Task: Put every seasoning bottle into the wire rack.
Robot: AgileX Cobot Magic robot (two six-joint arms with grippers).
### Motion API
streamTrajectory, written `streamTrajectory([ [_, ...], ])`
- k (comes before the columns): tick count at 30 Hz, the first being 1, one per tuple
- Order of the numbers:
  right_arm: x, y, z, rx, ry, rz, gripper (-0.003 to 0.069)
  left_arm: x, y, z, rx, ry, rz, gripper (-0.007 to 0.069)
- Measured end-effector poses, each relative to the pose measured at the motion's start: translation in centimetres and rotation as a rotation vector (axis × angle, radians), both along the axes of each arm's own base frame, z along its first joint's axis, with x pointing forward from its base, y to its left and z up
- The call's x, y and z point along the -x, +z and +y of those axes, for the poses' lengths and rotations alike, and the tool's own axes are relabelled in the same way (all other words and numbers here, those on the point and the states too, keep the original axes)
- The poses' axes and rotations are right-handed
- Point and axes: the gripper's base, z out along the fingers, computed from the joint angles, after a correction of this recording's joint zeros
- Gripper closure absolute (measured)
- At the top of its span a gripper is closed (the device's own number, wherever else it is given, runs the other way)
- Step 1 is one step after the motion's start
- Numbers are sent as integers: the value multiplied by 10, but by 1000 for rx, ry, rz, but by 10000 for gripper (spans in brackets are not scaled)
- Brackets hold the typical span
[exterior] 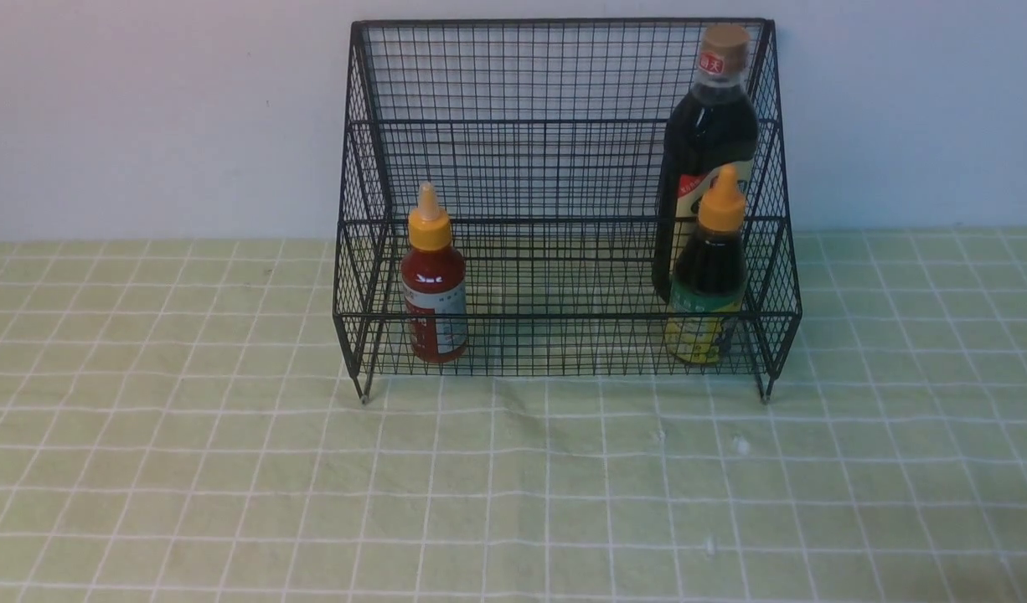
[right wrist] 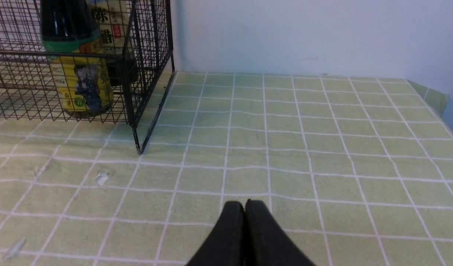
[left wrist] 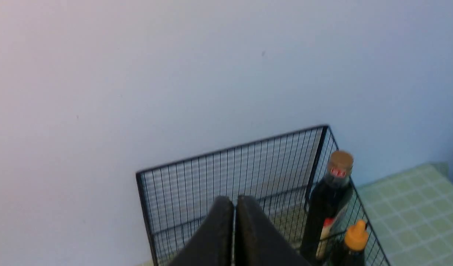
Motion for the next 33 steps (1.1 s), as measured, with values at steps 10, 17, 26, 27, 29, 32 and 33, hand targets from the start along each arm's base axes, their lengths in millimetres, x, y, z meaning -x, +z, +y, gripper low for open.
streamTrajectory([
  [10,0,0,0,0,0,0,673,87,-23,40,20,28,-145,631],
  [17,0,0,0,0,0,0,673,136,-31,66,-37,88,-158,631],
  [26,0,0,0,0,0,0,673,167,-52,87,-104,165,-96,631],
  [27,0,0,0,0,0,0,673,165,-59,86,-111,174,-87,631],
  [29,0,0,0,0,0,0,673,165,-75,85,-126,196,-77,631],
  [32,0,0,0,0,0,0,673,157,-122,81,-176,260,-97,631],
  [33,0,0,0,0,0,0,673,153,-146,80,-205,283,-87,631],
])
